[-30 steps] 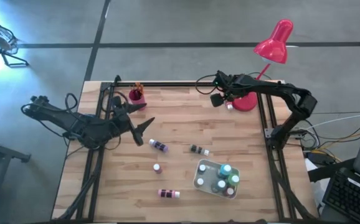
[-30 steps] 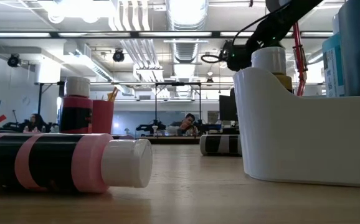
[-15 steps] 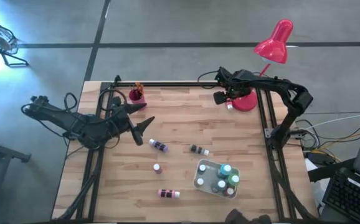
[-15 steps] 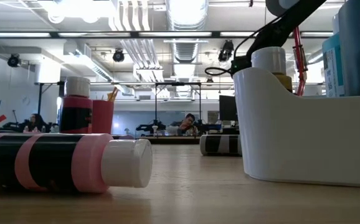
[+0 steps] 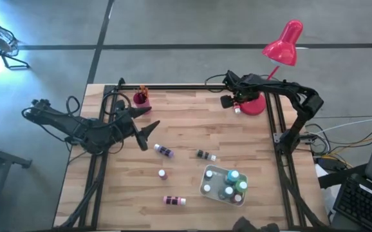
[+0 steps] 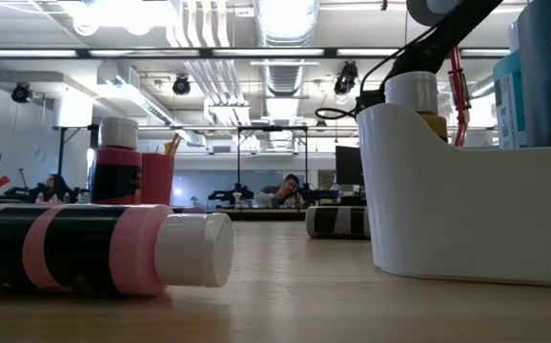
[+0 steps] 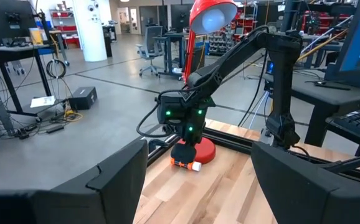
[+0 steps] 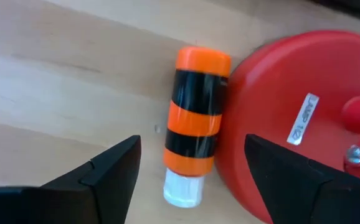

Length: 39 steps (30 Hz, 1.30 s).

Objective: Pick & Place Paint Supplies
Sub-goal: Put the orange paint bottle into the white bin

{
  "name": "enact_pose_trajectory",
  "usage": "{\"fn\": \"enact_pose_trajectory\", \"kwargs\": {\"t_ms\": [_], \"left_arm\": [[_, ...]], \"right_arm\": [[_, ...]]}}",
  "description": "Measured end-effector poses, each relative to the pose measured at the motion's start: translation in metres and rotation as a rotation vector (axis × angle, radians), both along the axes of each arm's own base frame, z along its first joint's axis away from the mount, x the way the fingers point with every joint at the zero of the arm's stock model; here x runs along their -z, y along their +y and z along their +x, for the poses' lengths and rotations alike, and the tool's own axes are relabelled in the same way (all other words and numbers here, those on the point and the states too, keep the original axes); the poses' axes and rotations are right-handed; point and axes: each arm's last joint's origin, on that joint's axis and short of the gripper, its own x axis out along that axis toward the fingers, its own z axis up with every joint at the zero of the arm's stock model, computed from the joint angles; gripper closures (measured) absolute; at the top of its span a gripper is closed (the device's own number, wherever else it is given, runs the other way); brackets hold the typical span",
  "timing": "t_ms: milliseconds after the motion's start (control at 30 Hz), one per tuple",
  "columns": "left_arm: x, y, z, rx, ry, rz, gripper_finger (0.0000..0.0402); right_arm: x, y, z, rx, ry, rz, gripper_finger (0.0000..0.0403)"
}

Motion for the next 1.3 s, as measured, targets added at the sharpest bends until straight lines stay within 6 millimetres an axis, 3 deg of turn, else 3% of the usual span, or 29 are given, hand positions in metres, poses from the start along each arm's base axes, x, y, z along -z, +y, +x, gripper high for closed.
{"fn": "enact_pose_trajectory", "kwargs": {"t_ms": [333, 733, 1300], "left_arm": [[0.000, 0.000, 0.000, 0.001, 0.011, 0.017, 0.0110], [0.000, 0.000, 0.000, 0.001, 0.018, 0.028, 0.0110], [0.000, 0.000, 0.000, 0.001, 0.019, 0.029, 0.0110]], "right_arm": [[0.019, 0.009, -0.004, -0.001, 0.006, 0.011, 0.0147], [0.029, 0.019, 0.001, -0.029, -0.023, 0.019, 0.0174], [0.030, 0.011, 0.004, 0.041, -0.069, -0.052, 0.0154]]}}
